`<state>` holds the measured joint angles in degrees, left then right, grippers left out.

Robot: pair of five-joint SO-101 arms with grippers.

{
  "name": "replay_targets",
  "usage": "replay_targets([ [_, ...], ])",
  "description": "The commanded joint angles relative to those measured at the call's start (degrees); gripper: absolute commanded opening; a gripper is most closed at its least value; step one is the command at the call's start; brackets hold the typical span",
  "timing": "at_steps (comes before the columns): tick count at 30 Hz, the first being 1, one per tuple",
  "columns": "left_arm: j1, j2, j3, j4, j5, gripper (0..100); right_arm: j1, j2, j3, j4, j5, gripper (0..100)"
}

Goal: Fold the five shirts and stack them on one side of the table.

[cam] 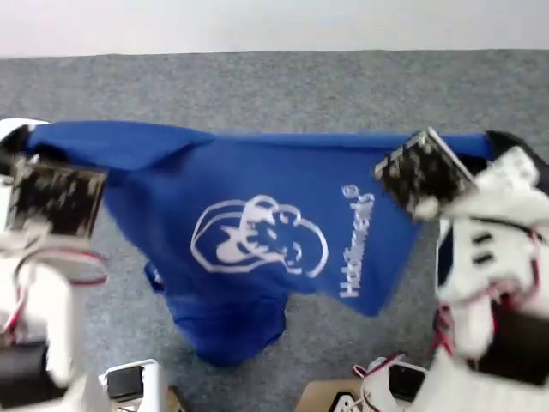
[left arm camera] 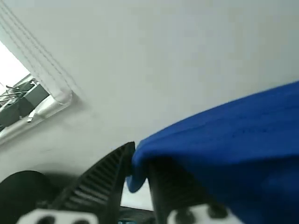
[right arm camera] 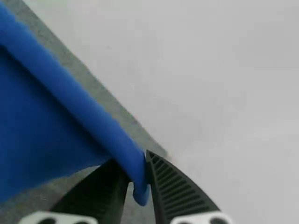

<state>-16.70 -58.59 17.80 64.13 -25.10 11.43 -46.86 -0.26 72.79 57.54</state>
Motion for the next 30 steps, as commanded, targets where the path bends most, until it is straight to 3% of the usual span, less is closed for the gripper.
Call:
replay_targets([
  [1,1.8,0.5,11.6,-12.0,-0.4,0,-0.2,3.1,11.6,-12.6,0.2,1.0],
  [6,6.9,3.1,24.2,-24.4,-0.4,0,-0.3,3.2,26.5,-29.0,0.3,1.0],
  [10,8.9,11.1,24.5,-30.4,-0.1,0,-0.2,3.3,33.1,-38.1,0.4,1.0],
  [20,9.2,37.6,7.0,-34.4,3.3,0,-0.1,9.3,38.7,-53.8,0.5,1.0],
  [30,11.0,59.2,-10.0,-34.2,3.3,0,-0.3,31.2,21.0,-58.9,0.5,1.0],
])
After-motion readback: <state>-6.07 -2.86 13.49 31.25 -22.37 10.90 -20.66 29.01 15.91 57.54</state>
